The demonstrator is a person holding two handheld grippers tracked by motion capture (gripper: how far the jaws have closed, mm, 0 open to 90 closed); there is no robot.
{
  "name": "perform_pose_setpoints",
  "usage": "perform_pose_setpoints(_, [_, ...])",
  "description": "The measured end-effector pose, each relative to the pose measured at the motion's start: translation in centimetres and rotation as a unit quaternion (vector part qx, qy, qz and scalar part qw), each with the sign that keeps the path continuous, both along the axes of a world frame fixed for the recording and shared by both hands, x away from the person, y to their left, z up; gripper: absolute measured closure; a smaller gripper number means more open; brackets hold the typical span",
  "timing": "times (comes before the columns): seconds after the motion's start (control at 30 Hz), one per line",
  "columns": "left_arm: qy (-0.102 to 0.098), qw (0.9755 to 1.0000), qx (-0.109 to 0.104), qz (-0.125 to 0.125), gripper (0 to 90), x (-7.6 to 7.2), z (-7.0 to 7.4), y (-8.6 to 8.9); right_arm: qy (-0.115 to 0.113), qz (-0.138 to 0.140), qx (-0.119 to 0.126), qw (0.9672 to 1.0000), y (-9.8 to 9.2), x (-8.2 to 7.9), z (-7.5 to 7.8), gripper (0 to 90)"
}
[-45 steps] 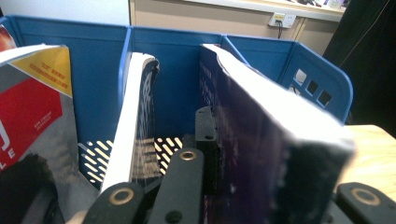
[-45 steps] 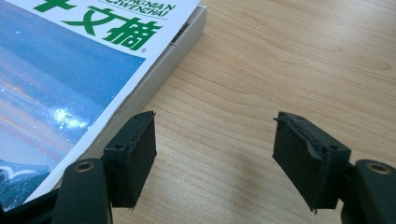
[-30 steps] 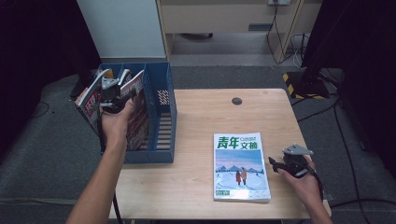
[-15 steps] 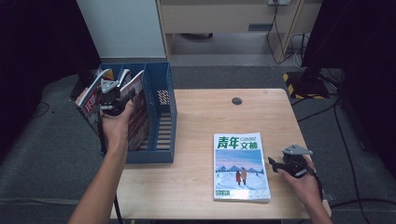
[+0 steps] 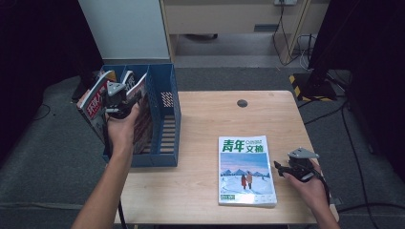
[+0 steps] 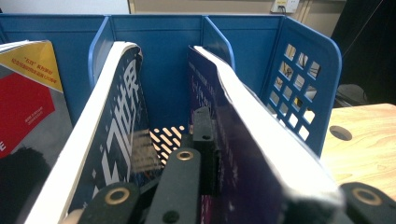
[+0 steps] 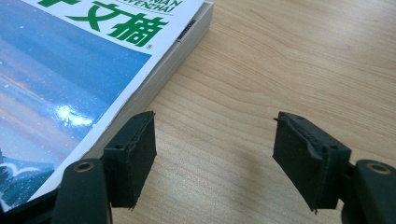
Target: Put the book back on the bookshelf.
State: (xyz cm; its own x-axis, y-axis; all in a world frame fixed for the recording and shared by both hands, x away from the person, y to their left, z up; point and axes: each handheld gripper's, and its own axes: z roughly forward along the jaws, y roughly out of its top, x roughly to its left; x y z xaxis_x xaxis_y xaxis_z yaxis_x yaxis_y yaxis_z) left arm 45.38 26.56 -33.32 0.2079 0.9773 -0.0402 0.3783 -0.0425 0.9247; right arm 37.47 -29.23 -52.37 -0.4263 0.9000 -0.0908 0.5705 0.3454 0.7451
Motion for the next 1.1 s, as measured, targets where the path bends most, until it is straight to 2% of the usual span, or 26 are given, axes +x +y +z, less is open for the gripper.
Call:
perform_pose_setpoints(0.2, [0.005,1.0000,0.005,-0.007,82.0,-0.14,0.07,0.14,0.003,0.004,-0.002,1.0000,0.00,0.00,0.00,30.0])
perform_pose_setpoints(0.43, [0.017,0.9998,-0.001,-0.013,81.3,-0.31,0.18,0.89,0.004,0.003,-0.001,1.0000,0.08,-0.01,-0.05,30.1])
perform_pose_setpoints(0.57, [0.019,0.9996,0.010,-0.016,80.6,-0.28,0.27,0.82,0.004,0.006,-0.002,1.0000,0.12,0.00,-0.10,29.9])
perform_pose_setpoints(0.9, [0.024,0.9994,0.007,-0.022,76.2,0.07,0.23,0.59,0.007,0.008,-0.001,0.9999,0.24,0.01,-0.20,29.5])
perform_pose_setpoints(1.1, [0.025,0.9992,0.017,-0.027,82.6,-0.08,0.29,0.47,0.010,0.010,-0.002,0.9999,0.25,0.00,-0.20,29.3])
